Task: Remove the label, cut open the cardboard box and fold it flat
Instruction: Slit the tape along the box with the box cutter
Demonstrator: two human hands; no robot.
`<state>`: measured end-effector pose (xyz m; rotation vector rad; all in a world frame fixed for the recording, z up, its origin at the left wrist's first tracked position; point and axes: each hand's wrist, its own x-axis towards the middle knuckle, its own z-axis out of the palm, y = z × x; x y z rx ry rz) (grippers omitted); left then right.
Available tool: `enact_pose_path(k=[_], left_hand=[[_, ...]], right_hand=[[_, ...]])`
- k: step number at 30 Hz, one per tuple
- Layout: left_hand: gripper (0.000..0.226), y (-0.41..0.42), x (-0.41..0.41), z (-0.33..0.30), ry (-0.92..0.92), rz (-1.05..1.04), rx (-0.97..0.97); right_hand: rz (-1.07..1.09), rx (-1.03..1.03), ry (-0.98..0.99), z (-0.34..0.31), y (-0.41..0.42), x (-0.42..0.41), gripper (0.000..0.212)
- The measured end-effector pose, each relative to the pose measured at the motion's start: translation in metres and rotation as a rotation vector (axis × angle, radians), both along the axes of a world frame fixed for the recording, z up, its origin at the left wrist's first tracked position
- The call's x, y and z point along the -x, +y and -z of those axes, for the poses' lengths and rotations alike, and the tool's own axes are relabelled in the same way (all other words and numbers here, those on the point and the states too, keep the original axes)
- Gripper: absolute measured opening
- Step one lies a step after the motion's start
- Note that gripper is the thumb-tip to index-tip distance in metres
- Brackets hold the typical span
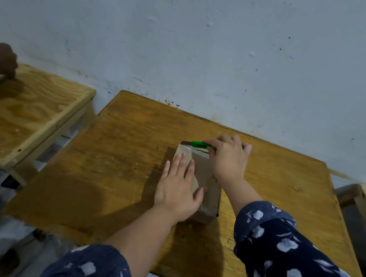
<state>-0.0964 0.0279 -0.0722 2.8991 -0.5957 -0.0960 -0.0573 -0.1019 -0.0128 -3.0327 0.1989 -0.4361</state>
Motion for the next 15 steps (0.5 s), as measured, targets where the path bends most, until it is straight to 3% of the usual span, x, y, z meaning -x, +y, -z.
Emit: enact_pose_path(k=[15], left_hand=[[0.077,-0.003,-0.002,0.004,-0.010,-0.019,-0.011]], right_hand=[[0.004,0.051,-0.075,0.010,0.000,0.003,0.029]])
